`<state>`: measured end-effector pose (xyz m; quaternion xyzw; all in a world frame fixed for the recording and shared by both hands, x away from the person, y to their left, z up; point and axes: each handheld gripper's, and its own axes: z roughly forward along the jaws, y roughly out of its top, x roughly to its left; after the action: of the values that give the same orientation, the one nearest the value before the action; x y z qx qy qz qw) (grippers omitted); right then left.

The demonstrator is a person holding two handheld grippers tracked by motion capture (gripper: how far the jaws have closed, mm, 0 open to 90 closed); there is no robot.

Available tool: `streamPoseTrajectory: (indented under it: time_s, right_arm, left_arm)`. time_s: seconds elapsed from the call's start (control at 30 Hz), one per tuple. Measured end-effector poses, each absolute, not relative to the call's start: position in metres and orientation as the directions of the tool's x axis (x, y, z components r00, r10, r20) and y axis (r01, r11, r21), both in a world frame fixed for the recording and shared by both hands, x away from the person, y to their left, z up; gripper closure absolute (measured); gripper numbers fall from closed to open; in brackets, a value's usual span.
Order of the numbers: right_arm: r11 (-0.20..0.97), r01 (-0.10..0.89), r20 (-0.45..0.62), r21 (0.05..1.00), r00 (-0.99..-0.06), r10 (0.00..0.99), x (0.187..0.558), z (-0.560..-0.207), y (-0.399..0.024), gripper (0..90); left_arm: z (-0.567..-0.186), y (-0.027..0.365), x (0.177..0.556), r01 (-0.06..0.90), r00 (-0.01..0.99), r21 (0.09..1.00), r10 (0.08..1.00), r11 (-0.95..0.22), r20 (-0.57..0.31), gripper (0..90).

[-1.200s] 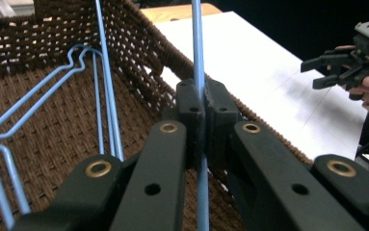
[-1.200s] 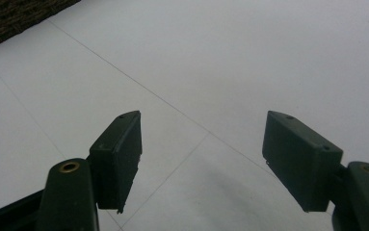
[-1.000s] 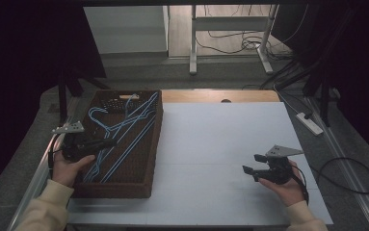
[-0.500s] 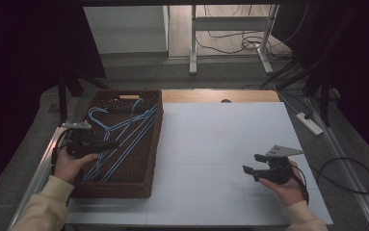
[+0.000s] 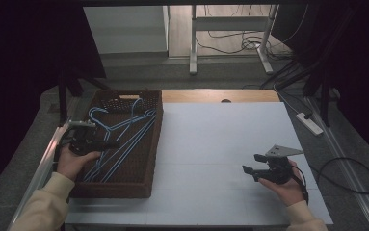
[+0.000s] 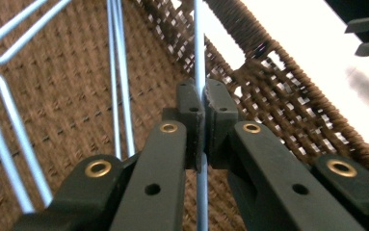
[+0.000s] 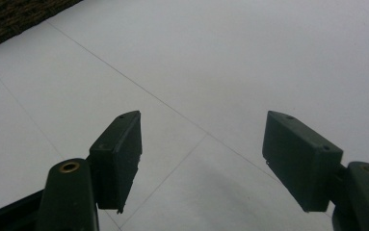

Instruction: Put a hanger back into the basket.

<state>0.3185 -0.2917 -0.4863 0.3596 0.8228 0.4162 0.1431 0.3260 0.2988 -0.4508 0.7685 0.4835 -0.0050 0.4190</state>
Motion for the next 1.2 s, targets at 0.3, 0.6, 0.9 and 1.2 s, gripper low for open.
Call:
streamPoseTrajectory:
  time_s: [0.3, 0.6, 0.9, 1.2]
  right_arm:
    - [0.398, 0.470, 0.061, 0.788, -0.702, 0.709, 0.318, -0.486, -0.291, 31.0]
    - [0.399, 0.470, 0.059, 0.787, -0.702, 0.710, 0.318, -0.486, -0.291, 31.0]
    - [0.401, 0.473, 0.060, 0.784, -0.702, 0.710, 0.319, -0.487, -0.291, 30.9]
    - [0.398, 0.476, 0.063, 0.784, -0.699, 0.712, 0.319, -0.486, -0.292, 30.6]
  left_arm:
    - [-0.466, 0.307, 0.334, 0.842, 0.379, 0.516, 0.850, -0.155, -0.364, 84.4]
    - [-0.459, 0.309, 0.330, 0.811, 0.293, 0.574, 0.929, -0.115, -0.226, 46.4]
    - [-0.436, 0.301, 0.314, 0.703, 0.388, 0.699, 0.894, -0.131, -0.223, 29.1]
    - [-0.418, 0.282, 0.286, 0.572, 0.510, 0.805, 0.836, -0.153, -0.203, 25.2]
